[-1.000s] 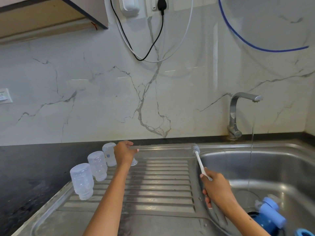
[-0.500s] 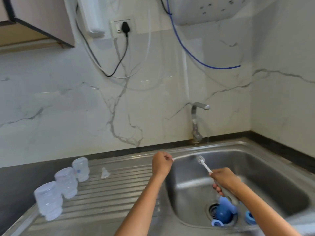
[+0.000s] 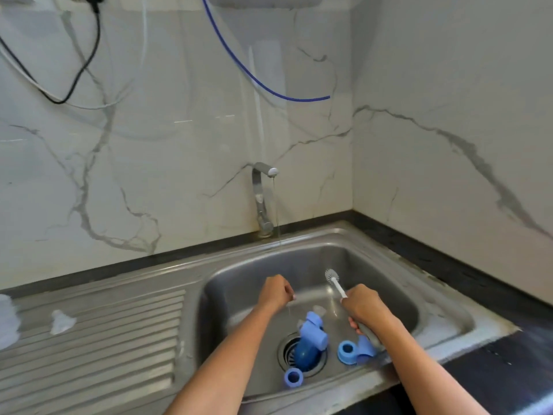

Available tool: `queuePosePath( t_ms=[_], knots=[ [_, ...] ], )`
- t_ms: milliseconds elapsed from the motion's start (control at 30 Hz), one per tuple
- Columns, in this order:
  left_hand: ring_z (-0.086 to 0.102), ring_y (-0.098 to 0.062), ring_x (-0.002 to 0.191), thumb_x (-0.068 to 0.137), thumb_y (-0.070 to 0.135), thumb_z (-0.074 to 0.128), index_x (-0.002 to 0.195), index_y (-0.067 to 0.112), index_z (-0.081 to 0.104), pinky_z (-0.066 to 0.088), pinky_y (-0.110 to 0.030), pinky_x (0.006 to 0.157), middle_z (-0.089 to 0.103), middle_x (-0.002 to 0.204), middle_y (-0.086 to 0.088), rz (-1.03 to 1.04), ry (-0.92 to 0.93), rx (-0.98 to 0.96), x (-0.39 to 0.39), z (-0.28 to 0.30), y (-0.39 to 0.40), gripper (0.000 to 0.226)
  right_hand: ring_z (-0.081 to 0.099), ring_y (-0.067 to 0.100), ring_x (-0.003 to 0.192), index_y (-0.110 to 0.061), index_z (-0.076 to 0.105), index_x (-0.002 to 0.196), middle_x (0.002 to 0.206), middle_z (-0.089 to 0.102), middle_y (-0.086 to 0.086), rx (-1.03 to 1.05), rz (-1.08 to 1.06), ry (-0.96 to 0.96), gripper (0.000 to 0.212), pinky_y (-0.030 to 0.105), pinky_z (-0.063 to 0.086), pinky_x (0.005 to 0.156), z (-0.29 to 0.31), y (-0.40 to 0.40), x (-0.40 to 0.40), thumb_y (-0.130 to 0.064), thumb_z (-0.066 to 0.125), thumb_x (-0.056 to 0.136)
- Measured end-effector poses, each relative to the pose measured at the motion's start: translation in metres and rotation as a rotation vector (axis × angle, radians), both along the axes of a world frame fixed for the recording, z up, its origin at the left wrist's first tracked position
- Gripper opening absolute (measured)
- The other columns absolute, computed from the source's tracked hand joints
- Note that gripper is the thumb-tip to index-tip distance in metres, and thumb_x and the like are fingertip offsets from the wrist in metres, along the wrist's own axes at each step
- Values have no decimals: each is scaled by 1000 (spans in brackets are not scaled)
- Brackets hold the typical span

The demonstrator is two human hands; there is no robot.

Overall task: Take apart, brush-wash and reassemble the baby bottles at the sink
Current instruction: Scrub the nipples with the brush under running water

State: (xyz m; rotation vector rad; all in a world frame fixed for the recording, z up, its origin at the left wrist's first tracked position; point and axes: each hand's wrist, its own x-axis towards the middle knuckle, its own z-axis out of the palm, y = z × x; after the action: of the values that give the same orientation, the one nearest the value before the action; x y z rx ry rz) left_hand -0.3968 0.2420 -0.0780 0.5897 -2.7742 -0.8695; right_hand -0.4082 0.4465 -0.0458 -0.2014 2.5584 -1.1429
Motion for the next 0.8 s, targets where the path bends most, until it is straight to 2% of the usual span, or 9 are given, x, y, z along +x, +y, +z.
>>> queuePosePath(
  t_ms=[167, 300, 433, 567, 633, 733, 800],
  knots=[
    [67, -24, 94, 81, 26, 75, 91, 2, 73, 52, -33, 81, 72, 96, -12, -60, -103, -22, -40, -10, 14, 26, 50, 15, 39, -5, 58, 103, 61, 58, 8, 7, 57, 27, 21, 25, 47, 45, -4, -7, -1, -7, 39, 95],
    [63, -27, 104, 74, 38, 79, 104, 3, 68, 51, -36, 87, 68, 110, -13, -124, -274, -156, -64, -23, 28, 48, 53, 15, 41, -7, 58, 104, 68, 60, 9, 47, 62, 68, 21, 26, 49, 45, -5, -7, 0, -7, 39, 93],
    [61, -27, 110, 73, 30, 81, 118, 8, 64, 52, -35, 90, 63, 120, -10, -159, -409, -304, -78, -38, 35, 53, 53, 14, 44, -10, 58, 107, 74, 61, 10, 80, 67, 90, 21, 25, 48, 46, -5, -8, -1, -8, 40, 96],
    [62, -28, 109, 77, 15, 75, 115, 7, 65, 52, -35, 90, 64, 120, -12, -124, -372, -338, -83, -42, 35, 40, 54, 15, 48, -14, 54, 117, 84, 62, 11, 76, 64, 99, 25, 24, 48, 46, -7, -9, -3, -11, 40, 96],
    [62, -28, 108, 76, 15, 76, 111, 6, 67, 52, -35, 88, 65, 117, -13, -107, -325, -308, -83, -37, 33, 37, 53, 15, 48, -14, 52, 120, 85, 62, 11, 59, 64, 98, 27, 24, 47, 44, -7, -8, -3, -11, 40, 96],
    [65, -27, 102, 73, 15, 79, 103, 6, 70, 53, -34, 85, 69, 109, -12, -79, -229, -183, -79, -28, 24, 33, 51, 14, 46, -13, 52, 120, 85, 61, 11, 39, 57, 106, 27, 24, 46, 42, -8, -8, -4, -11, 39, 96],
    [68, -25, 90, 72, 12, 79, 98, 6, 73, 56, -32, 78, 71, 99, -12, -42, -172, -50, -72, -22, 17, 27, 52, 14, 45, -13, 53, 118, 83, 61, 10, 28, 53, 101, 26, 23, 46, 43, -9, -9, -5, -11, 39, 96]
  ],
)
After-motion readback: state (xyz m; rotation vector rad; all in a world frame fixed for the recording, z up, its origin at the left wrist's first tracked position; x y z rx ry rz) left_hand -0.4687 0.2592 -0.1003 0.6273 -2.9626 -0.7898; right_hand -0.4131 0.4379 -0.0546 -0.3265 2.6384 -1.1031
